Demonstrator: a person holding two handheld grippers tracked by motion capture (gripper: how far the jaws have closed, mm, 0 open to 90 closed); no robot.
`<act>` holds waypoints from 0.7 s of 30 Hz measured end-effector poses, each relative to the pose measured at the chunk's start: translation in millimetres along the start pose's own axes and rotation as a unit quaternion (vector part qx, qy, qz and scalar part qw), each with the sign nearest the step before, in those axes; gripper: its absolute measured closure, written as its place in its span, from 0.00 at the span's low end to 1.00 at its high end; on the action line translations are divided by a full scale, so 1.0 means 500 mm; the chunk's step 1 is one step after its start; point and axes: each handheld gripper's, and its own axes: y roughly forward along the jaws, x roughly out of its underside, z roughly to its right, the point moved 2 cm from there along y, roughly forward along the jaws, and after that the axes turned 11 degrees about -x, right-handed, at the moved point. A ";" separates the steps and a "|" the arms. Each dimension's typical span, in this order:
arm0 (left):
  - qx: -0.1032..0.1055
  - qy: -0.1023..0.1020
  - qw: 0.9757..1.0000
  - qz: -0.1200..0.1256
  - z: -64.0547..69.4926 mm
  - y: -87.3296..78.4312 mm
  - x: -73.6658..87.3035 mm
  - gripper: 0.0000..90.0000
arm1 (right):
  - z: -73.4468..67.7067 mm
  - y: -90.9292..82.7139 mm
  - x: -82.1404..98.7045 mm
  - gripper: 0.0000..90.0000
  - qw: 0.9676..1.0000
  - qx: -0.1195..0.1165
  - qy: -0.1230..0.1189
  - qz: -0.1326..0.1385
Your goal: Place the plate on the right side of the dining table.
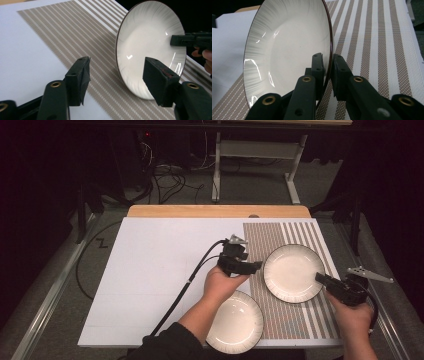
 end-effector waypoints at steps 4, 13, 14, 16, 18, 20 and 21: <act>-0.013 0.011 1.000 0.017 -0.024 -0.049 0.022 0.39 | 0.000 0.003 0.000 0.92 1.000 0.004 0.001 -0.004; -0.033 -0.005 0.998 0.054 -0.083 -0.153 0.079 0.31 | 0.004 0.010 -0.001 0.91 1.000 0.012 0.005 -0.013; -0.038 -0.003 0.998 0.056 -0.089 -0.165 0.086 0.30 | 0.005 0.011 -0.001 0.91 1.000 0.014 0.004 -0.014; -0.048 -0.002 0.997 0.065 -0.102 -0.185 0.101 0.27 | 0.006 0.012 -0.001 0.90 1.000 0.016 0.005 -0.015; -0.055 -0.003 0.996 0.072 -0.115 -0.204 0.117 0.24 | 0.007 0.013 -0.001 0.90 1.000 0.016 0.010 -0.014; -0.060 -0.007 0.995 0.077 -0.128 -0.220 0.132 0.22 | 0.007 0.014 -0.001 0.90 1.000 0.016 0.011 -0.014; -0.062 -0.011 0.995 0.080 -0.134 -0.227 0.140 0.21 | 0.006 0.014 -0.001 0.90 1.000 0.017 0.011 -0.014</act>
